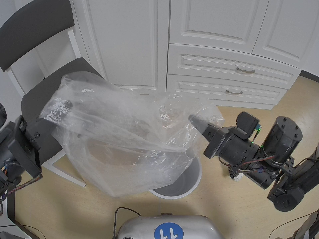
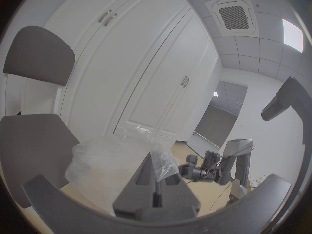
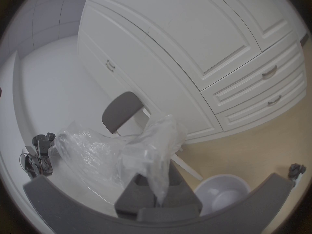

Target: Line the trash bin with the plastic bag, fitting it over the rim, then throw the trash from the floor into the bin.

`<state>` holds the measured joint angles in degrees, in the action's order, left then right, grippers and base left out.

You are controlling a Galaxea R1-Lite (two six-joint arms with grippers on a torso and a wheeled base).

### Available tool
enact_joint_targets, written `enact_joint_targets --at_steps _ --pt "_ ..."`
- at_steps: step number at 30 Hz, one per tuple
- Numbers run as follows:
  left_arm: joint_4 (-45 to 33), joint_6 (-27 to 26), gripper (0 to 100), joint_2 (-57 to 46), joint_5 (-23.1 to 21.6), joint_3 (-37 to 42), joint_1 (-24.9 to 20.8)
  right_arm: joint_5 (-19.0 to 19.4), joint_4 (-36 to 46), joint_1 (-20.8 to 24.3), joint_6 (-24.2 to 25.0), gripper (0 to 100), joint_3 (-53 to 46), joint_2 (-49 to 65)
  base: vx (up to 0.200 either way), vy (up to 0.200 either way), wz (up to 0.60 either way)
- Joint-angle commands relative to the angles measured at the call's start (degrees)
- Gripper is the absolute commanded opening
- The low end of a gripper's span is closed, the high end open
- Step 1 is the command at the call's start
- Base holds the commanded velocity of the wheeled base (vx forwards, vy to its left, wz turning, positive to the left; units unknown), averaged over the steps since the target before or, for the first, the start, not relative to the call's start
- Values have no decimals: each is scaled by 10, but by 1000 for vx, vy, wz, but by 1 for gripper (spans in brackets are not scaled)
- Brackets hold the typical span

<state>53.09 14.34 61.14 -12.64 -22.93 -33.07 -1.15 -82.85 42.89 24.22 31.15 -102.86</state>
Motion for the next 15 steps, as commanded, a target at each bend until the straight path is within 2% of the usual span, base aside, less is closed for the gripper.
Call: enact_joint_targets --at_steps 1,2,3,5,7,10,15 --pt "-57 -20 0 23 -27 19 -4 18 333 -35 -66 0 12 228 0 0 0" --pt "-62 -22 0 25 -27 19 -4 18 348 -34 -66 0 15 235 0 0 0" --pt "-98 -39 0 36 -29 20 -4 17 427 -34 -73 0 29 270 0 0 0" --pt "-150 -68 0 46 -28 16 -4 18 484 -34 -94 0 31 298 0 0 0" --pt "-198 -91 0 57 -27 10 -4 14 556 -34 -134 0 33 318 0 0 0" --pt "-235 -95 0 65 -25 -4 -4 11 661 -33 -166 0 52 335 0 0 0" --pt "-271 -95 0 72 -24 -12 -3 8 741 -32 -168 0 78 338 0 0 0"
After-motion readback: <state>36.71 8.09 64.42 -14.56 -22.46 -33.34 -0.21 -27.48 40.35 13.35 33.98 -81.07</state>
